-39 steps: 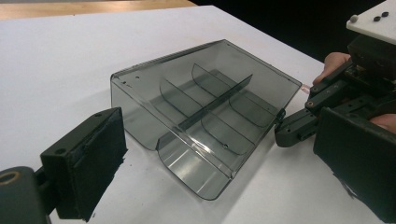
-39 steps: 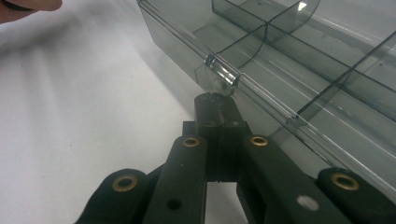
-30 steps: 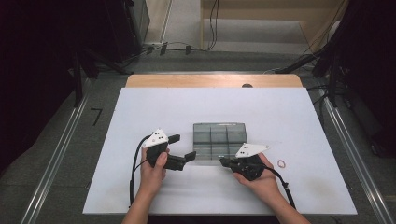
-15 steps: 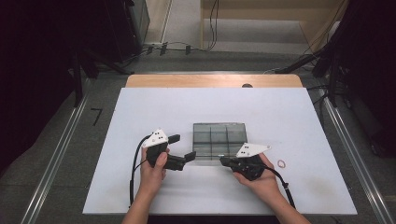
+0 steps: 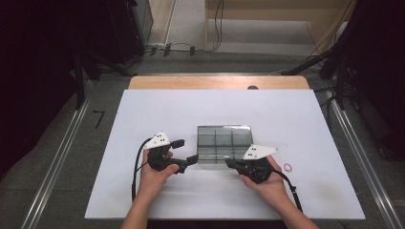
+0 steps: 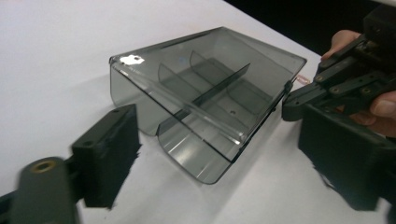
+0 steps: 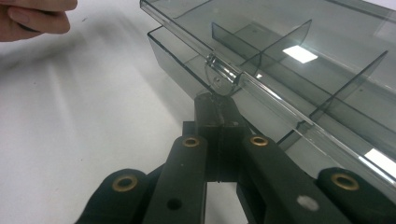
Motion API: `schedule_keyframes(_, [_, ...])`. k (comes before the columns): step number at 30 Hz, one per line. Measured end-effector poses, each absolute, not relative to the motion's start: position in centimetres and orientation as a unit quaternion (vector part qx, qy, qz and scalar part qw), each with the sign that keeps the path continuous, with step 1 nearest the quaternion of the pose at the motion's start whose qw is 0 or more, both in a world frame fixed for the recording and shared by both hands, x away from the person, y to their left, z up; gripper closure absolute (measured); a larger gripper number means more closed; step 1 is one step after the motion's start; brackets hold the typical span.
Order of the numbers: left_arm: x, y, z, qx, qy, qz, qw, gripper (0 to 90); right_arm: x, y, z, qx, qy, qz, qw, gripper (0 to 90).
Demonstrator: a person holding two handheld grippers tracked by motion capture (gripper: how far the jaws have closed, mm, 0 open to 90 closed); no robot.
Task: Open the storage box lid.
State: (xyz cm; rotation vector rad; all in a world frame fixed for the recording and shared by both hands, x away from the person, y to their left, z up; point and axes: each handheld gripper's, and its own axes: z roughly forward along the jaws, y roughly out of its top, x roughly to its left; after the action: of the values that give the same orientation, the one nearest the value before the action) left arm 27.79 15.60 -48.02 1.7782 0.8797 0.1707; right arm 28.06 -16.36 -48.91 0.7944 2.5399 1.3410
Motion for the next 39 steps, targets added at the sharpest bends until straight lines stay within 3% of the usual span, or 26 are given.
schedule_keyframes(8, [27.9,15.9,-48.7,0.768,0.359,0.061,0.528,51.2,28.1,-16.4,-48.5,0.269,0.846,0.452,0.083,88.5])
schedule_keyframes(19, [27.9,15.3,-49.4,0.776,0.346,0.053,0.525,85.2,28.1,-16.5,-48.4,0.269,0.844,0.456,0.086,88.5])
schedule_keyframes(22, [27.9,14.9,-49.5,0.778,0.342,0.053,0.524,89.1,28.1,-16.5,-48.3,0.269,0.843,0.457,0.086,88.5])
schedule_keyframes(39, [27.8,14.6,-49.2,0.769,0.337,0.052,0.540,89.6,28.2,-17.0,-48.1,0.268,0.839,0.466,0.088,88.5])
